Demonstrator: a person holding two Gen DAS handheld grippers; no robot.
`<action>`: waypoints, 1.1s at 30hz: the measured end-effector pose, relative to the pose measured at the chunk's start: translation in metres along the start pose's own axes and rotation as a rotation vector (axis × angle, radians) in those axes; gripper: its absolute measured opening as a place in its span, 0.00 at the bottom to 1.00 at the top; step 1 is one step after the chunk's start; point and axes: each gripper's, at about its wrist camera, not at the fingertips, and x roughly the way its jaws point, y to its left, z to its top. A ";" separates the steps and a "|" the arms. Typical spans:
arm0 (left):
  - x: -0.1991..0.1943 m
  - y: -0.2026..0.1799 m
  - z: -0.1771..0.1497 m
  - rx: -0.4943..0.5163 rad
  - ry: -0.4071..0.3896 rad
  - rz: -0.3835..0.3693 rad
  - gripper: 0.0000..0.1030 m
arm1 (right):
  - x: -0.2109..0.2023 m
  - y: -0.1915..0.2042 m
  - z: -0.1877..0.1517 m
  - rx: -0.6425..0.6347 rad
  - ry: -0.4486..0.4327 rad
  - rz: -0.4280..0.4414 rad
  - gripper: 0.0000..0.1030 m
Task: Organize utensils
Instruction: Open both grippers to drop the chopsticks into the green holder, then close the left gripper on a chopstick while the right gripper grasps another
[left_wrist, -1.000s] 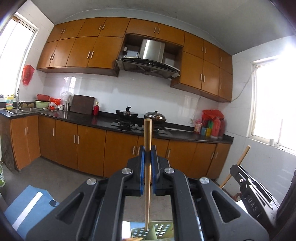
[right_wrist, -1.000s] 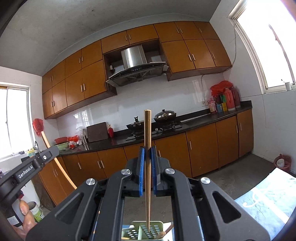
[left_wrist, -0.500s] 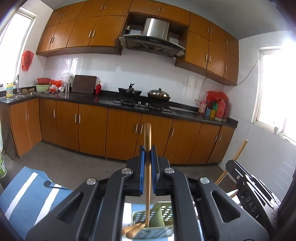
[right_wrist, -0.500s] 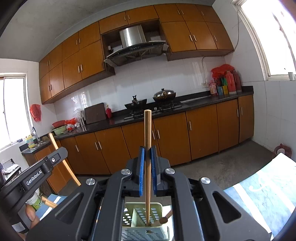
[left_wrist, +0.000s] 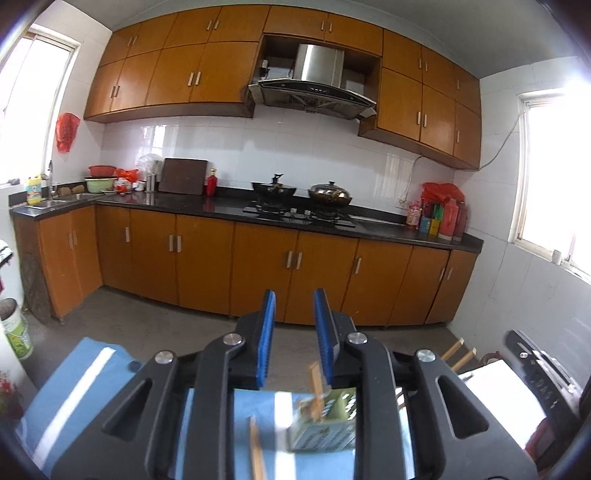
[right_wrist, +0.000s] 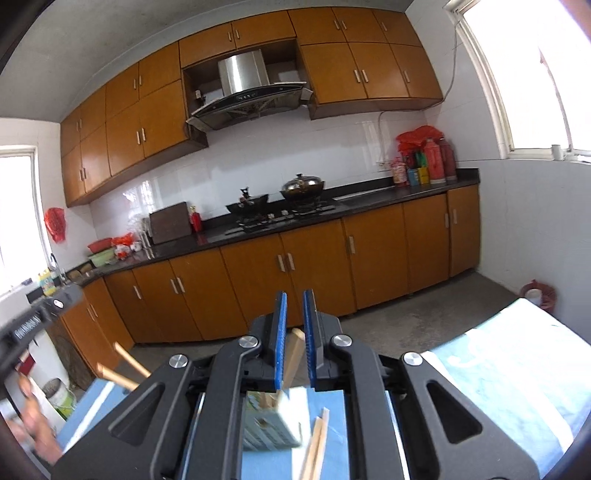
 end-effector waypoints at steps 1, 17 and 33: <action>-0.009 0.006 -0.004 -0.003 0.007 0.001 0.26 | -0.007 -0.008 -0.006 0.002 0.013 -0.013 0.20; -0.014 0.101 -0.169 -0.023 0.415 0.104 0.30 | 0.047 -0.024 -0.175 0.037 0.554 -0.003 0.26; 0.012 0.076 -0.219 -0.020 0.568 -0.031 0.30 | 0.067 -0.031 -0.209 -0.022 0.611 -0.141 0.07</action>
